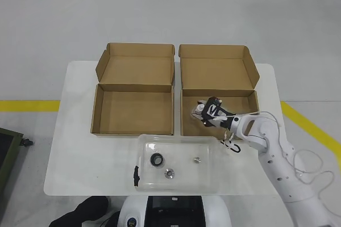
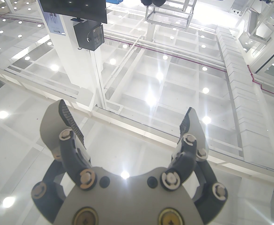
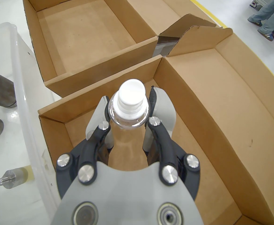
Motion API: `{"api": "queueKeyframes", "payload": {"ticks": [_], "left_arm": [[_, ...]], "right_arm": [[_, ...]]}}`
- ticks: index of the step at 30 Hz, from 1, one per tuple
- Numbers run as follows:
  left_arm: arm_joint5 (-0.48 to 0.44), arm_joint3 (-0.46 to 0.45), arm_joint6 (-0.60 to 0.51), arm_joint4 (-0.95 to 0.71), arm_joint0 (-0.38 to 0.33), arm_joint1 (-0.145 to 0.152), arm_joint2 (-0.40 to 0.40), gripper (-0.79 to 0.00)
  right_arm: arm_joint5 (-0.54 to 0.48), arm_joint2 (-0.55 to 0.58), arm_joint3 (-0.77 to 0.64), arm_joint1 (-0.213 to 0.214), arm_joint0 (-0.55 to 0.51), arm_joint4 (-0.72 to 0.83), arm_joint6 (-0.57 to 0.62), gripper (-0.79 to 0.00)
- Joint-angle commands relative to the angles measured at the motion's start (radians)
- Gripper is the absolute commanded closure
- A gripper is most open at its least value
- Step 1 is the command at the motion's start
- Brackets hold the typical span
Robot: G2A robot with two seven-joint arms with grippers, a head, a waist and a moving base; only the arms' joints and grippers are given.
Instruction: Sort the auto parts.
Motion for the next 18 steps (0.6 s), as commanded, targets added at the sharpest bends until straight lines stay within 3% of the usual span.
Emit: {"api": "queueKeyframes", "payload": {"ticks": [1, 4, 8, 9, 10, 13, 18], "left_arm": [[0.0, 0.0, 0.0, 0.0, 0.0, 0.0, 0.0, -0.785], [0.0, 0.0, 0.0, 0.0, 0.0, 0.0, 0.0, -0.785], [0.0, 0.0, 0.0, 0.0, 0.0, 0.0, 0.0, -0.785], [0.0, 0.0, 0.0, 0.0, 0.0, 0.0, 0.0, -0.785], [0.0, 0.0, 0.0, 0.0, 0.0, 0.0, 0.0, -0.785], [0.0, 0.0, 0.0, 0.0, 0.0, 0.0, 0.0, -0.785], [0.0, 0.0, 0.0, 0.0, 0.0, 0.0, 0.0, -0.785]], "right_arm": [[0.001, -0.008, 0.007, -0.001, 0.004, 0.0, 0.004, 0.0], [0.003, -0.02, 0.02, -0.003, 0.01, 0.001, 0.008, -0.031], [0.003, -0.031, 0.039, -0.004, 0.019, 0.002, 0.011, -0.135], [0.003, -0.033, 0.041, -0.004, 0.021, 0.002, 0.012, -0.182], [0.002, -0.035, 0.044, -0.004, 0.023, 0.002, 0.014, -0.283], [0.0, -0.039, 0.047, -0.004, 0.028, 0.004, 0.018, -0.376], [-0.001, -0.042, 0.042, -0.003, 0.032, 0.009, 0.023, -0.708]]}}
